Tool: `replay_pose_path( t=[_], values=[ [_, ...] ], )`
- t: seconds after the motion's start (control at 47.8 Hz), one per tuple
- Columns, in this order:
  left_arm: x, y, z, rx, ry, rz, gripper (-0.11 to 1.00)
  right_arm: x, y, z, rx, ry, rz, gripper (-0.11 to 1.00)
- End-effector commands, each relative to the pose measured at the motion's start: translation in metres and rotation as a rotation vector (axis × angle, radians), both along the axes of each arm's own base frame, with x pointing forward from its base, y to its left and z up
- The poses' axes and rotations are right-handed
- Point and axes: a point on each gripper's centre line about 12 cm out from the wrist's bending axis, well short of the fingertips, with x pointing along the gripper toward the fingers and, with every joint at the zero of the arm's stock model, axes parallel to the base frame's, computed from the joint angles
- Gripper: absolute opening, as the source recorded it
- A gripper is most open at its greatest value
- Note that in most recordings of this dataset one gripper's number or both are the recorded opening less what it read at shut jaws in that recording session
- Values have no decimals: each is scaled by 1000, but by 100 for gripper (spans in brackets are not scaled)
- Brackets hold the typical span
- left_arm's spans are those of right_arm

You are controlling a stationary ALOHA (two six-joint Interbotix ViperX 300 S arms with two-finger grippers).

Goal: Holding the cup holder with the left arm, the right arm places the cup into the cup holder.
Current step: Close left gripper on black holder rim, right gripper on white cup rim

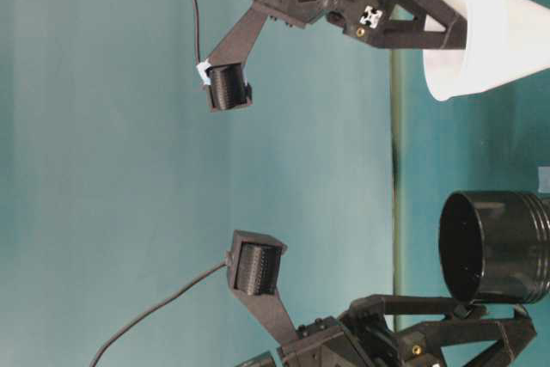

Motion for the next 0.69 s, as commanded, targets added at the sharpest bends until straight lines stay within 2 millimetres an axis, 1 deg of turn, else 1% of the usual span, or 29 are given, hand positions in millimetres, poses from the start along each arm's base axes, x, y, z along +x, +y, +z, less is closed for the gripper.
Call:
replay_pose_path(
  t=[0.0,0.188,0.669],
  values=[
    [9,3,13,10,-43,0,97,7,-3,12,-14,-38,3,97],
    [10,3,11,8,-30,0,97,7,-3,8,-10,-23,3,97],
    [10,3,8,5,-12,1,97,6,-3,9,-5,-8,2,96]
  ],
)
